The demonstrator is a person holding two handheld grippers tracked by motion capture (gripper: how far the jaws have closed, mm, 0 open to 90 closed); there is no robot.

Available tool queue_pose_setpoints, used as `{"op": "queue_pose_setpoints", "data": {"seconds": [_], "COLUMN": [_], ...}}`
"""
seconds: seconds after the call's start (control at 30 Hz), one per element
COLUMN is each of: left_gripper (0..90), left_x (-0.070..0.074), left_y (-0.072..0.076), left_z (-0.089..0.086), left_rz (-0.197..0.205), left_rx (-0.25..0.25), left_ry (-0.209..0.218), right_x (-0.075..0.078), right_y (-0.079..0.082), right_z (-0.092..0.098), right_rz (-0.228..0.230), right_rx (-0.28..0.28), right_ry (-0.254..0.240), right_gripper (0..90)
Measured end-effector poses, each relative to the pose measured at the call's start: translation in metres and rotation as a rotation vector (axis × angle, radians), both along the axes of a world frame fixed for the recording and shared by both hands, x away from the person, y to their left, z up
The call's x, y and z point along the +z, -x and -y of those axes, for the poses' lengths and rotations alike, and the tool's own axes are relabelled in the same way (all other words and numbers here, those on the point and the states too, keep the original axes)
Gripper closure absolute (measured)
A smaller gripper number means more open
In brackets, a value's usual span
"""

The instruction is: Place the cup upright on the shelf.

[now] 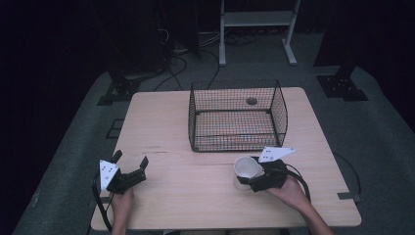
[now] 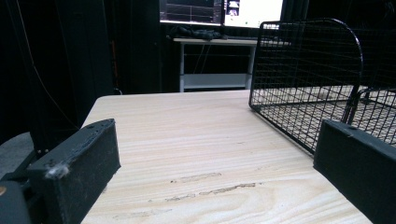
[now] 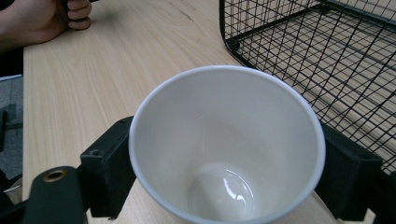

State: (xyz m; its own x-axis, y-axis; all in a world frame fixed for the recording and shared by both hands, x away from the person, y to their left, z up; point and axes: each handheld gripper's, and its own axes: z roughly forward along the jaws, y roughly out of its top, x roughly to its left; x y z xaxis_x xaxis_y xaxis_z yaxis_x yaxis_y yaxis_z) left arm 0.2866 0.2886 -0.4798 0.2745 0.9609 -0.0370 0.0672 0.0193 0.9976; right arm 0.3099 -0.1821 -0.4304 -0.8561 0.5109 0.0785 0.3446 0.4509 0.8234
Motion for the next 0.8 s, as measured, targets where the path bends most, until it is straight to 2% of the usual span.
{"op": "queue_pose_setpoints", "data": {"seconds": [0.07,0.13,0.33,0.4,0.8], "left_gripper": [0.0,0.0,0.0,0.0,0.0], "left_x": [0.000,0.000,0.000,0.000,0.000], "left_y": [0.000,0.000,0.000,0.000,0.000], "left_z": [0.000,0.000,0.000,0.000,0.000], "left_rz": [0.000,0.000,0.000,0.001,0.001], "left_rx": [0.000,0.000,-0.001,0.000,0.000], "left_ry": [-0.001,-0.001,0.000,-0.001,0.000], "right_x": [0.001,0.003,0.006,0.009,0.025], "right_y": [0.000,-0.002,-0.004,-0.004,-0.010], "right_z": [0.001,0.002,0.005,0.005,0.009], "right_rz": [0.003,-0.017,-0.035,-0.048,-0.052], "right_rx": [-0.001,0.006,0.014,0.024,0.039], "right_ry": [-0.009,-0.027,-0.032,-0.053,-0.065], "right_gripper": [18.5,18.6,18.7,18.7,18.7]}}
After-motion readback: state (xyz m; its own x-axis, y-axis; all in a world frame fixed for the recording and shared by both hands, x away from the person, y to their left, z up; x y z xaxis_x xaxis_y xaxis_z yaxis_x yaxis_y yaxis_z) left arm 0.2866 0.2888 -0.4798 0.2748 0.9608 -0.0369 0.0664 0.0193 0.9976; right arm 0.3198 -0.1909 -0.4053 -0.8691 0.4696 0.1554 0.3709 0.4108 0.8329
